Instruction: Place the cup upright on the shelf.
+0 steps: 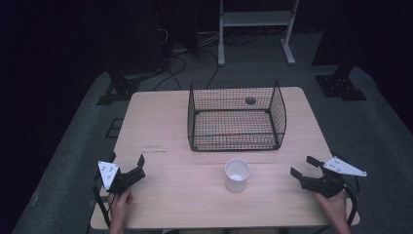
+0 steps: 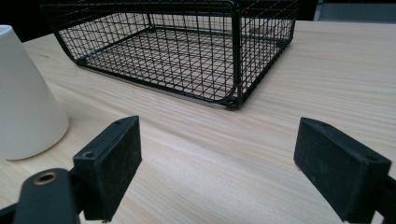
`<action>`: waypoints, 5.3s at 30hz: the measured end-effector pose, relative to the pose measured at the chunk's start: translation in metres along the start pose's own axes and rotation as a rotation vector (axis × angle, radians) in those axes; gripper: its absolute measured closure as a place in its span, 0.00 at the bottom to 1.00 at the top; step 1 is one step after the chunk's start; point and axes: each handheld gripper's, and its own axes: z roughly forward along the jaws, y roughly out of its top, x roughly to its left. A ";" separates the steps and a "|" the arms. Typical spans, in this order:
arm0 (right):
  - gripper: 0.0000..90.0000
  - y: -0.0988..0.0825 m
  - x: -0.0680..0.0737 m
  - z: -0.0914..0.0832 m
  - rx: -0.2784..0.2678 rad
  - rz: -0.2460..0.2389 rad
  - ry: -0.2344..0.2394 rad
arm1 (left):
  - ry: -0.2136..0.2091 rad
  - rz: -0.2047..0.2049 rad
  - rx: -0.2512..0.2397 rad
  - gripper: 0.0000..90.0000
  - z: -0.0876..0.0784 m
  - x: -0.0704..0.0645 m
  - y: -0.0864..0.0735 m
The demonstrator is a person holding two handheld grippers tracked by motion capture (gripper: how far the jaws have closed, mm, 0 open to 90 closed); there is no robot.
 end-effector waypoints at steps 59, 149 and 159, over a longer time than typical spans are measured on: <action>0.15 0.067 0.065 0.026 0.059 -0.192 0.218 | -0.002 0.004 -0.003 0.00 -0.001 -0.001 0.000; 0.16 0.057 0.140 0.096 0.242 -0.300 0.459 | -0.002 -0.007 -0.005 0.00 -0.001 0.000 0.000; 0.21 0.063 0.139 0.095 0.248 -0.292 0.472 | -0.002 -0.008 -0.004 0.00 -0.001 0.001 0.000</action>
